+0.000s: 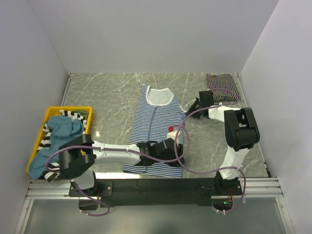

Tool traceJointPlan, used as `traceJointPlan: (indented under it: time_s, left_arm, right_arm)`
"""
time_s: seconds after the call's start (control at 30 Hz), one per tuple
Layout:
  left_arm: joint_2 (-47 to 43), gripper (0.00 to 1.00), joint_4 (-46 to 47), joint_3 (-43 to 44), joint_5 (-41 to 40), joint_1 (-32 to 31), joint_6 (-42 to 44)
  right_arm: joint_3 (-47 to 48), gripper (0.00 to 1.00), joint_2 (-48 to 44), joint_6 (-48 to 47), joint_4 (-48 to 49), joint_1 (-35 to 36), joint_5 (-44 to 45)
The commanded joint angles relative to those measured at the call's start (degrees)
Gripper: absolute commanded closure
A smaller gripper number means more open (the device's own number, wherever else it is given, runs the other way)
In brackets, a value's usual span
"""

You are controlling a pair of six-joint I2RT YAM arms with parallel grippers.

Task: Fold and stack the tank tops
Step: Fold the tank top

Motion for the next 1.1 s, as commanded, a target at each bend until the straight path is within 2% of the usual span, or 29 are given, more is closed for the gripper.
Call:
traceJointPlan:
  time_s: [0.0,0.1,0.33,0.63,1.07]
  left_arm:
    - [1.33,0.54,-0.76,1.81,-6.07,-2.93,-1.81]
    - [3.79,0.54,-3.72,3.83,-9.40,-5.13,-2.43]
    - [10.82,0.53,-15.43,13.05,-17.85,-10.23,-3.22]
    - [13.99,0.53,-23.25,17.36,-22.61,-12.78,-4.80]
    - [15.40,0.52,-18.16,18.95,-24.37,-14.63,-0.42]
  right_arm:
    - [-0.61,1.00,-1.01,-0.03,2.93,-2.33,-6.31]
    - [0.00,1.00,-0.04,0.41,4.60,-3.65,-10.61]
    - [3.52,1.00,0.93,-1.17,2.67,-4.80,-11.86]
    - [6.95,1.00,1.80,-1.43,1.00,-5.59,-12.56]
    - [7.92,1.00,2.77,-1.26,0.91,-5.76,-12.91]
